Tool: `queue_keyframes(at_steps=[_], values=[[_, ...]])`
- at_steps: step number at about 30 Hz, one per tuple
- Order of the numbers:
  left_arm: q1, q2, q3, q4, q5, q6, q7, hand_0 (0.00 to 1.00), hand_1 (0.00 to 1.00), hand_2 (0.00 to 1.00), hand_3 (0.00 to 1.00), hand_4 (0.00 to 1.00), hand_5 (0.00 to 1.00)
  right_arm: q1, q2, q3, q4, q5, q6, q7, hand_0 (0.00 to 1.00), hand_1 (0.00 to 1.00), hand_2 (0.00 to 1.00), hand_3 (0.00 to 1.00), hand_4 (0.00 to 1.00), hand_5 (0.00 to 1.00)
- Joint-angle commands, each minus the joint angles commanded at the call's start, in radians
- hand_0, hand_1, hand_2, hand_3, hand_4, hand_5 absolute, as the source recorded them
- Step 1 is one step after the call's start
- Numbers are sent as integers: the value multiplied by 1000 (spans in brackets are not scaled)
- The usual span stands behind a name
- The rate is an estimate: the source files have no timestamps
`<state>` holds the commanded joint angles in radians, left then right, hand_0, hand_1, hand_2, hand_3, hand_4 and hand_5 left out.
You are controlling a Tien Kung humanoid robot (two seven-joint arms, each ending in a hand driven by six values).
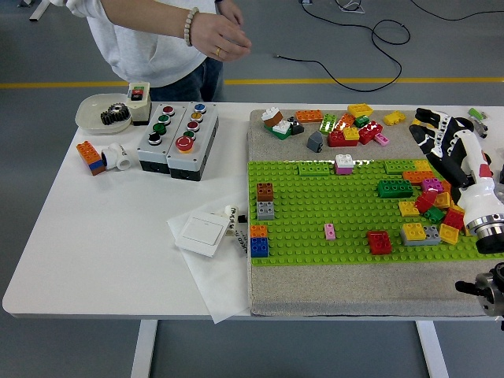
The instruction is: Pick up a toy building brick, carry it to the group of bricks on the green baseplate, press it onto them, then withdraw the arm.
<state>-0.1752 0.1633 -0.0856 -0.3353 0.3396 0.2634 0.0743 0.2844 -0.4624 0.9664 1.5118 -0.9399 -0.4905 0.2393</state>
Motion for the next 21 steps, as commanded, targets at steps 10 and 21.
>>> queue_keyframes(at_steps=[10, 21], values=[[10, 1, -12, 0, 15, -9, 9, 746, 747, 774, 597, 620, 639, -13, 4, -23, 12, -27, 2, -16, 781, 751, 784, 748, 998, 692], [18, 5, -9, 5, 0, -13, 7, 748, 745, 772, 597, 620, 639, -10, -11, 10, -41, -28, 4, -30, 779, 751, 783, 747, 998, 694]])
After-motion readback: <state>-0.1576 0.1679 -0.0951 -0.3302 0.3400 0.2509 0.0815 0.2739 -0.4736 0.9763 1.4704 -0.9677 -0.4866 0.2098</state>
